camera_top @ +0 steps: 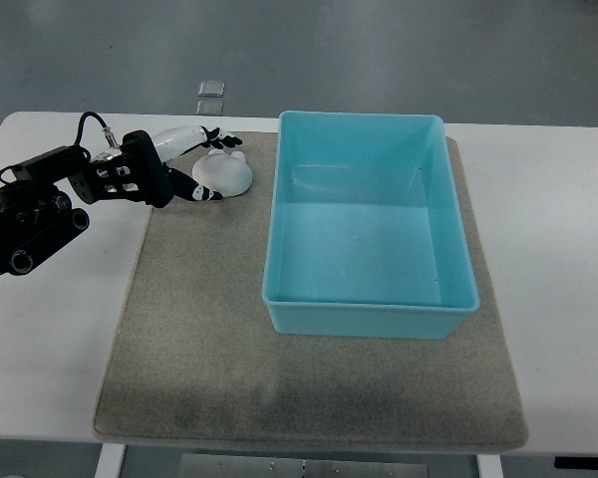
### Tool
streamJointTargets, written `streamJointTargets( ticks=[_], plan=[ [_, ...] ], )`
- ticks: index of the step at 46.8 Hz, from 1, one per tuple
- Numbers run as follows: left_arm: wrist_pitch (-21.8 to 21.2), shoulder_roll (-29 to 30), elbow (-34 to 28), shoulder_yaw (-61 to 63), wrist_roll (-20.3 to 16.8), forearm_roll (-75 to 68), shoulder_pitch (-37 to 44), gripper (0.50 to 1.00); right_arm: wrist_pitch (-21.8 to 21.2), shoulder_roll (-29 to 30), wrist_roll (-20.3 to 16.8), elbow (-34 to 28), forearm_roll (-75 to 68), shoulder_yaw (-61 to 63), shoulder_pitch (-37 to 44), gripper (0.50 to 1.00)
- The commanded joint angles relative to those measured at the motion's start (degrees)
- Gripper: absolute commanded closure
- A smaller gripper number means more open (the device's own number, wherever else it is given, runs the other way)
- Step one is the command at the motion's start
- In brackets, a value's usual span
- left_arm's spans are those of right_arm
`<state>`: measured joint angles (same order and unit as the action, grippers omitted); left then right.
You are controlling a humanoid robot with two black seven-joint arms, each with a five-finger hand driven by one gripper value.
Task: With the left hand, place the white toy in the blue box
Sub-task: 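Lower the left hand over the bunny toy and close fingers around it, then lift the bunny toy with the left hand and carry it over the blue box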
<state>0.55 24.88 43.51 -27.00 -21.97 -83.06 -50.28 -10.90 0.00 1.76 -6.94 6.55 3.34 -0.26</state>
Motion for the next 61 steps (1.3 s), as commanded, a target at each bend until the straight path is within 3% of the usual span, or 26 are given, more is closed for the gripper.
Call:
streamJointTargets(
  ticks=[1, 10, 19, 21, 22, 30, 38, 47, 61],
  plan=[
    [-0.29, -0.1, -0.62, 0.02, -0.09, -2.1, 0.0, 0.684, 0.0, 0.0, 0.0, 0.0, -0.05, 0.0, 0.0, 0.564],
    [-2.57, -0.18, -0.71, 1.25, 0.0, -4.57, 0.0, 0.724, 0.0, 0.0, 0.0, 0.0, -0.04, 0.0, 0.0, 0.564],
    [-2.66, -0.53, -0.54, 1.34, 0.0, -4.48, 0.09, 0.896, 0.0, 0.0, 0.0, 0.0, -0.05, 0.0, 0.0, 0.564],
    [-2.66, -0.54, -0.54, 1.51, 0.0, -4.48, 0.09, 0.981, 0.0, 0.0, 0.0, 0.0, -0.05, 0.0, 0.0, 0.564],
    [-2.57, -0.54, -0.45, 1.51, 0.0, -4.48, 0.09, 1.0, 0.0, 0.0, 0.0, 0.0, -0.05, 0.0, 0.0, 0.564],
    [-2.83, -0.45, 0.08, 0.73, 0.0, -3.25, 0.0, 1.0, 0.0, 0.0, 0.0, 0.0, -0.05, 0.0, 0.0, 0.564],
    [-6.44, 1.22, 1.48, -1.3, -0.09, 0.17, -1.22, 1.0, 0.0, 0.0, 0.0, 0.0, -0.05, 0.0, 0.0, 0.564],
    [-6.44, 5.7, 12.19, -7.44, -0.09, 2.11, -2.54, 1.0, 0.0, 0.0, 0.0, 0.0, -0.05, 0.0, 0.0, 0.564],
    [-5.03, 5.44, 26.44, -7.54, -0.97, 1.67, -2.11, 1.0, 0.0, 0.0, 0.0, 0.0, -0.05, 0.0, 0.0, 0.564]
  ],
)
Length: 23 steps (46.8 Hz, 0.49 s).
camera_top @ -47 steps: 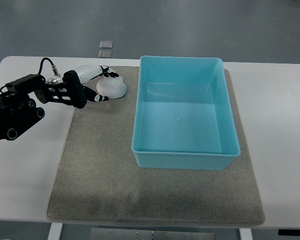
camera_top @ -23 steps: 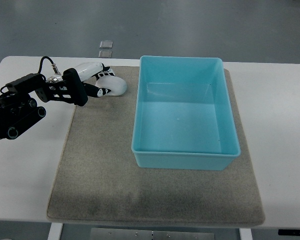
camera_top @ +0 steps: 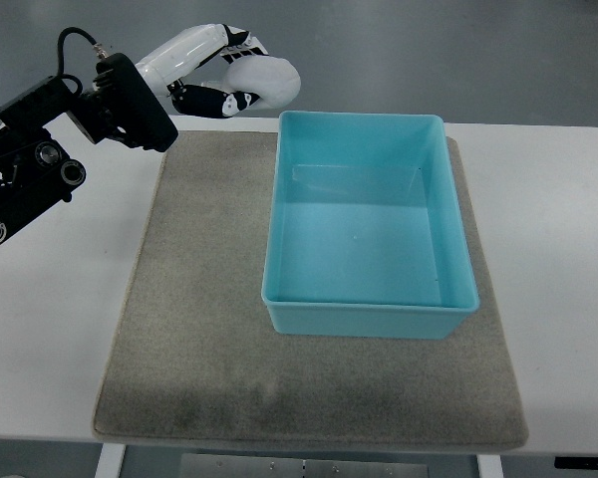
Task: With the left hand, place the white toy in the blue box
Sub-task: 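Lift the bunny toy with the left hand and carry it over the blue box, then open the left hand fingers to drop the bunny into the box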
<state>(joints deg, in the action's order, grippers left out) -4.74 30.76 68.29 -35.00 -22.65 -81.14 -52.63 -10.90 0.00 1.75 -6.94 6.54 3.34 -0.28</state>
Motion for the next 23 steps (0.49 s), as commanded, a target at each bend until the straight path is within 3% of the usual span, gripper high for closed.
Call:
streamJointTargets(
  ticks=[1, 10, 23],
  plan=[
    [0.43, -0.52, 2.2, 0.54, -0.29, -0.25, 0.25, 1.0, 0.0, 0.0, 0.01, 0.0, -0.03, 0.0, 0.01, 0.564],
    [5.18, -2.28, 4.84, 1.16, -0.38, -0.69, 1.13, 1.0, 0.0, 0.0, 0.01, 0.0, -0.03, 0.0, 0.01, 0.564],
    [5.8, -3.07, 5.01, 11.17, -0.38, -3.5, 1.13, 1.0, 0.0, 0.0, 0.01, 0.0, -0.03, 0.0, 0.01, 0.564]
  ],
)
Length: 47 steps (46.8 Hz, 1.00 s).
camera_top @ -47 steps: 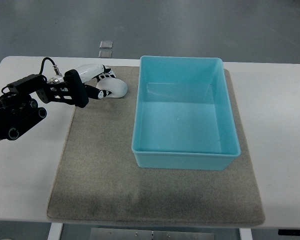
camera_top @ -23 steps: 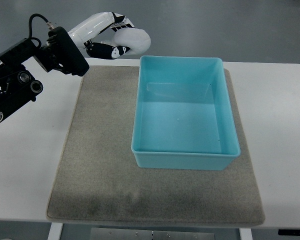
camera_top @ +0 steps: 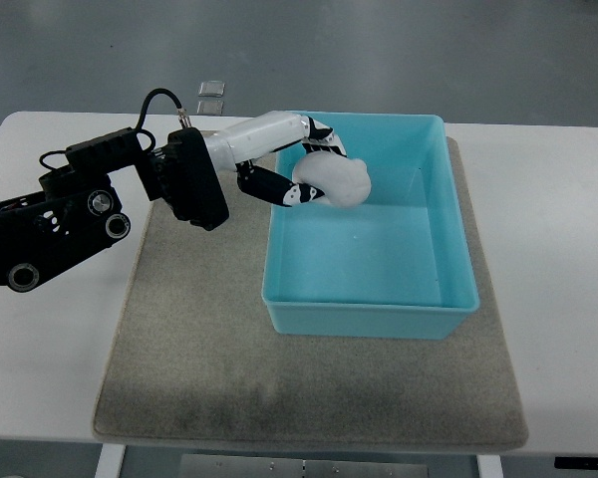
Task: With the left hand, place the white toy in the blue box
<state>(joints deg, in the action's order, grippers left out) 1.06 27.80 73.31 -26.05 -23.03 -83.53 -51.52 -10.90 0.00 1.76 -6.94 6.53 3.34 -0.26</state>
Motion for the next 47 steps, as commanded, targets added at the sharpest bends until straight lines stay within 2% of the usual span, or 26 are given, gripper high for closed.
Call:
streamJointTargets(
  ticks=[1, 4, 7, 9, 12, 15, 19, 23, 28, 30, 34, 47],
  plan=[
    [-0.01, -0.12, -0.01, 2.84, 0.0, -1.46, 0.02, 1.0, 0.0, 0.0, 0.0, 0.0, -0.03, 0.0, 0.0, 0.564],
    [-0.01, -0.21, -0.01, 4.07, 0.0, -1.64, 0.02, 1.0, 0.0, 0.0, 0.0, 0.0, -0.03, 0.0, 0.0, 0.564],
    [-0.1, -0.29, -0.01, 4.34, 0.0, -1.64, 0.11, 0.956, 0.0, 0.0, 0.0, 0.0, 0.06, 0.0, 0.0, 0.564],
    [-0.1, -0.29, 0.08, 4.34, 0.0, -1.64, 0.2, 0.881, 0.0, 0.0, 0.0, 0.0, 0.06, 0.0, 0.0, 0.564],
    [-0.36, -0.38, -0.01, 4.25, 0.0, -1.64, 0.46, 0.742, 0.0, 0.0, 0.0, 0.0, -0.03, 0.0, 0.0, 0.564],
    [-0.54, -0.38, 0.08, 4.16, 0.0, -1.55, 0.55, 0.705, 0.0, 0.0, 0.0, 0.0, -0.03, 0.0, 0.0, 0.564],
    [-1.06, -0.29, 0.08, 4.07, 0.0, -0.94, 0.55, 0.611, 0.0, 0.0, 0.0, 0.0, -0.03, 0.0, 0.0, 0.564],
    [-1.06, -0.29, -0.01, 3.81, 0.0, -0.85, 0.64, 0.577, 0.0, 0.0, 0.0, 0.0, -0.03, 0.0, 0.0, 0.564],
    [-1.15, -0.29, -0.01, 3.46, 0.09, -0.67, 0.64, 0.568, 0.0, 0.0, 0.0, -0.09, -0.03, 0.0, 0.0, 0.564],
    [-1.15, -0.29, -0.1, 3.37, 0.09, -0.32, 0.64, 0.54, 0.0, 0.0, 0.0, 0.0, 0.06, 0.0, 0.0, 0.564],
    [-1.15, -0.29, -0.1, 3.28, 0.09, 3.1, 0.64, 0.536, 0.0, 0.0, 0.0, 0.0, -0.03, 0.0, 0.0, 0.564],
    [-3.35, -0.29, -1.24, -1.9, 0.09, 35.51, 1.07, 0.536, 0.0, 0.0, 0.0, 0.0, 0.06, 0.0, 0.0, 0.564]
  ],
)
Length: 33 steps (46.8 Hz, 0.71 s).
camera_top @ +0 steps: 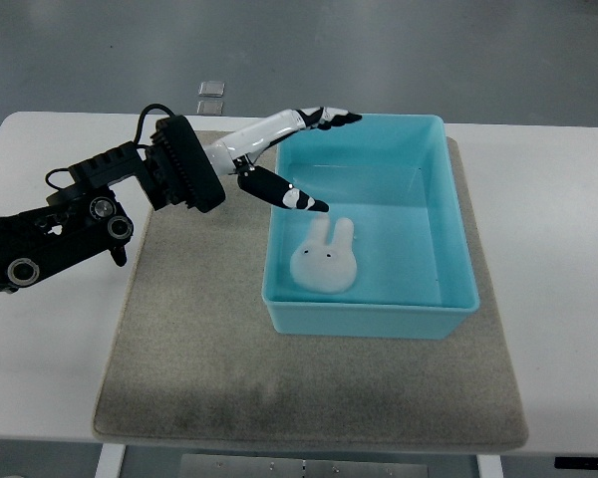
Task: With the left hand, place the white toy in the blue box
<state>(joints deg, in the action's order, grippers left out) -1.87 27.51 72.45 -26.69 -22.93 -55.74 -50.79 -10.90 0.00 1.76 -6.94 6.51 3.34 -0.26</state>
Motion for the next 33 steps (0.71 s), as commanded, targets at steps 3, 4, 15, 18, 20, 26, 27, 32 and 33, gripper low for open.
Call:
streamJointTargets(
  ticks=[3, 4, 15, 18, 20, 26, 27, 32, 33],
  plan=[
    [-0.85, 0.08, -0.73, -2.74, 0.0, 15.98, 0.78, 0.536, 0.0, 0.0, 0.0, 0.0, 0.08, 0.0, -0.01, 0.564],
    [-0.94, 0.17, -0.9, -3.45, 0.0, 18.79, 1.04, 0.536, 0.0, 0.0, 0.0, 0.0, 0.08, 0.0, -0.01, 0.564],
    [0.64, 2.72, -3.98, -8.2, 0.61, 39.64, 2.62, 0.506, 0.0, 0.0, 0.0, 0.0, -0.01, 0.0, -0.01, 0.564],
    [1.51, 3.16, -5.03, -8.37, 0.79, 44.47, 2.8, 0.506, 0.0, 0.0, 0.0, 0.0, 0.08, 0.0, -0.01, 0.564],
    [2.74, 3.07, -6.7, -8.46, 0.79, 49.99, 3.5, 0.506, 0.0, 0.0, 0.0, 0.0, 0.08, 0.0, -0.01, 0.564],
    [10.38, 2.9, -11.8, -9.6, 0.96, 67.41, 6.84, 0.506, 0.0, 0.0, 0.0, 0.0, -0.01, 0.0, -0.01, 0.564],
    [11.44, 2.9, -12.67, -9.43, 1.14, 68.9, 7.19, 0.506, 0.0, 0.0, 0.0, 0.0, -0.01, 0.0, -0.01, 0.564],
    [13.03, 2.9, -14.7, -9.69, 1.66, 71.55, 9.04, 0.506, 0.0, 0.0, 0.0, 0.0, -0.01, 0.0, -0.01, 0.564],
    [13.03, 2.81, -14.97, -9.78, 1.93, 71.73, 9.21, 0.506, 0.0, 0.0, 0.0, 0.0, -0.01, 0.0, -0.01, 0.564]
  ],
)
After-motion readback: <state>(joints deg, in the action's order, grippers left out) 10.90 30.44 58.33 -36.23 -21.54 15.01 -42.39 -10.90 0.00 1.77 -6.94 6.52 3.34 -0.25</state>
